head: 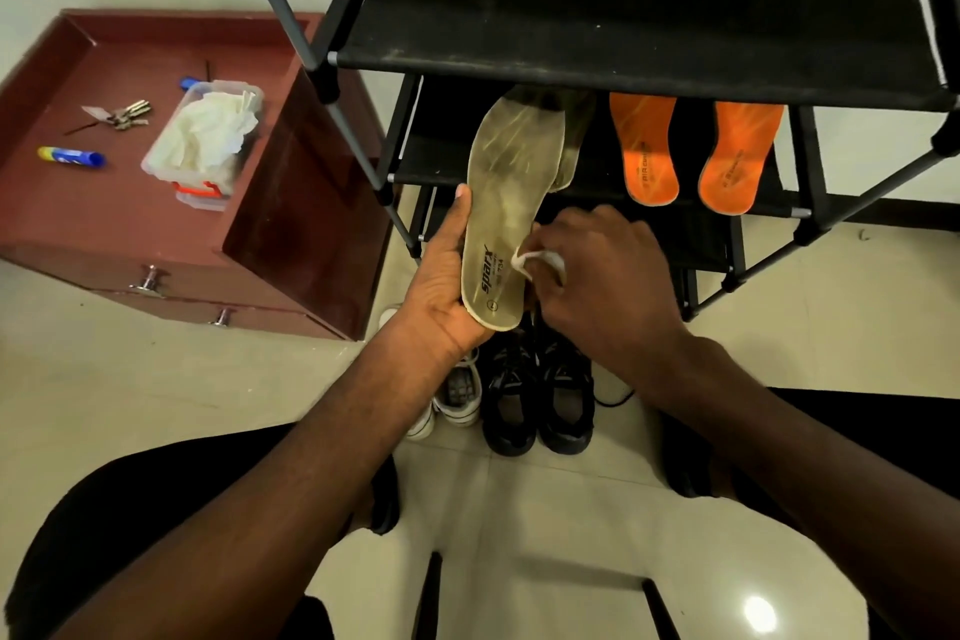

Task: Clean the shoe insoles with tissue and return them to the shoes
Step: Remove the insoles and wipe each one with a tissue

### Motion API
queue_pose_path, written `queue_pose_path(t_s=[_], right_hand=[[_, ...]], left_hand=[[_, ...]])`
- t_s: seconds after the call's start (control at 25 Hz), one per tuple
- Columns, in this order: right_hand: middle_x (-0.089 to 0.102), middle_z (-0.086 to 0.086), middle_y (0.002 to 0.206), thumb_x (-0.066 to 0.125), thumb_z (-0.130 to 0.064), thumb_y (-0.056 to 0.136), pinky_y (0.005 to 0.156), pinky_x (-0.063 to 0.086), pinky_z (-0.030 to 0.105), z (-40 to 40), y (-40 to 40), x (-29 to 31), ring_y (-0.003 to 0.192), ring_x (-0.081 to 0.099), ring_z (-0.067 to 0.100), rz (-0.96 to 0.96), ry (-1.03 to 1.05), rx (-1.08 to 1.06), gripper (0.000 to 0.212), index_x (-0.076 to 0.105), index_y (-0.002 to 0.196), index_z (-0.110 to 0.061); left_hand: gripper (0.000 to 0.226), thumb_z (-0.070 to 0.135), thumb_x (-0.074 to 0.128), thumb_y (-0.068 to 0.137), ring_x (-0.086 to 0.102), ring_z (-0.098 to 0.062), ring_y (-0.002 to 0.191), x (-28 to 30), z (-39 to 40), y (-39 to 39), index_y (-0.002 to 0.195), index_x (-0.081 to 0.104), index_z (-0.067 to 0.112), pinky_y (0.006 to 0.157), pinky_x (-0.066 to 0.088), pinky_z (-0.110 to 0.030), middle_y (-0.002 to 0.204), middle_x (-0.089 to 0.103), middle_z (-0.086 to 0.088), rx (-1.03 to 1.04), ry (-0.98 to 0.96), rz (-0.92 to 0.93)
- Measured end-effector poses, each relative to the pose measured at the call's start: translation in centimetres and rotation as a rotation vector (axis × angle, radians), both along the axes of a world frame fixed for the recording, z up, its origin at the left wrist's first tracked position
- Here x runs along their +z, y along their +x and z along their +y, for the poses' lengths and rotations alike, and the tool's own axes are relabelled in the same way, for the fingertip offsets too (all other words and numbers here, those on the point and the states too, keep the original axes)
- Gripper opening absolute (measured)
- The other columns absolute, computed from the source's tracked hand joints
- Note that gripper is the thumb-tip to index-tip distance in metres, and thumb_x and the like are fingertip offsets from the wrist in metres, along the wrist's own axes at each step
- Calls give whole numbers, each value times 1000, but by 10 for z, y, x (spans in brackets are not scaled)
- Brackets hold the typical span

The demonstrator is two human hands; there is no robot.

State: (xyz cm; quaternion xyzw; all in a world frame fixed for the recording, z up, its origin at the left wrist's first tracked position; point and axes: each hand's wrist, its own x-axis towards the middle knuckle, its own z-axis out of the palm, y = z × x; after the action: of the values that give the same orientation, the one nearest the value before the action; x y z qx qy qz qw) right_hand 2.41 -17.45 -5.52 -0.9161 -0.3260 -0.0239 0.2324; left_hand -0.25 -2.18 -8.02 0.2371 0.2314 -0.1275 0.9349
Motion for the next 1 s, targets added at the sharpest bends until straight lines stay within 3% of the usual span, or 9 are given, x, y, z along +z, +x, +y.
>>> queue_pose_path(t_s=[0.16, 0.28, 0.44, 0.56, 0.68, 0.8, 0.92, 1.0], right_hand=[[69, -6, 102, 70, -23, 91, 82, 49, 38, 0, -4, 4, 97, 57, 16, 141, -4, 188, 19, 77, 110, -23], [69, -6, 101, 70, -24, 92, 83, 51, 42, -2, 1, 3, 96, 59, 19, 87, -19, 109, 19, 78, 109, -24], [72, -11, 101, 75, -17, 89, 82, 58, 36, 0, -3, 7, 93, 66, 7, 342, 146, 233, 18, 79, 104, -25], [72, -8, 104, 73, -17, 89, 81, 59, 40, -1, 1, 5, 96, 66, 11, 229, 109, 160, 19, 79, 107, -24], [74, -9, 106, 75, -15, 89, 84, 60, 39, 0, -2, 9, 96, 69, 9, 398, 119, 249, 19, 79, 106, -23], [73, -10, 105, 74, -15, 89, 81, 60, 39, 0, -2, 4, 95, 67, 8, 322, 121, 179, 19, 80, 105, -25], [73, -12, 105, 75, -17, 90, 81, 58, 33, 2, -10, 7, 94, 67, 6, 420, 191, 170, 17, 80, 104, -25], [72, -10, 105, 76, -20, 88, 76, 58, 33, 4, -15, 4, 92, 67, 10, 248, 150, 49, 18, 79, 106, -25]], left_hand=[[61, 63, 53, 100, 67, -22, 92, -1, -1, 0, 113, 71, 6, 88, 55, -35, 104, 67, -9, -7, 4, 38], [61, 64, 53, 100, 65, -22, 94, -3, 0, 0, 116, 70, 7, 89, 55, -35, 107, 65, -9, -21, 2, 17], [62, 65, 58, 97, 69, -22, 87, -2, 3, 1, 114, 72, 8, 84, 59, -37, 102, 69, -10, -9, 11, 62], [60, 64, 56, 99, 64, -21, 94, -3, 3, 2, 112, 73, 8, 92, 52, -35, 104, 66, -9, -20, -7, 19], [61, 64, 57, 98, 69, -22, 84, -4, 4, 1, 102, 79, 8, 80, 59, -36, 97, 70, -11, 8, 24, 42], [63, 66, 57, 97, 69, -23, 82, -6, 3, 1, 103, 77, 7, 76, 61, -37, 99, 69, -11, 0, 11, 41], [62, 65, 56, 98, 70, -22, 81, -6, 3, 2, 99, 80, 7, 78, 60, -35, 96, 71, -11, 37, 26, 55], [64, 66, 55, 98, 69, -22, 83, -3, 2, 2, 107, 76, 7, 79, 60, -35, 98, 69, -11, 16, -4, 28]])
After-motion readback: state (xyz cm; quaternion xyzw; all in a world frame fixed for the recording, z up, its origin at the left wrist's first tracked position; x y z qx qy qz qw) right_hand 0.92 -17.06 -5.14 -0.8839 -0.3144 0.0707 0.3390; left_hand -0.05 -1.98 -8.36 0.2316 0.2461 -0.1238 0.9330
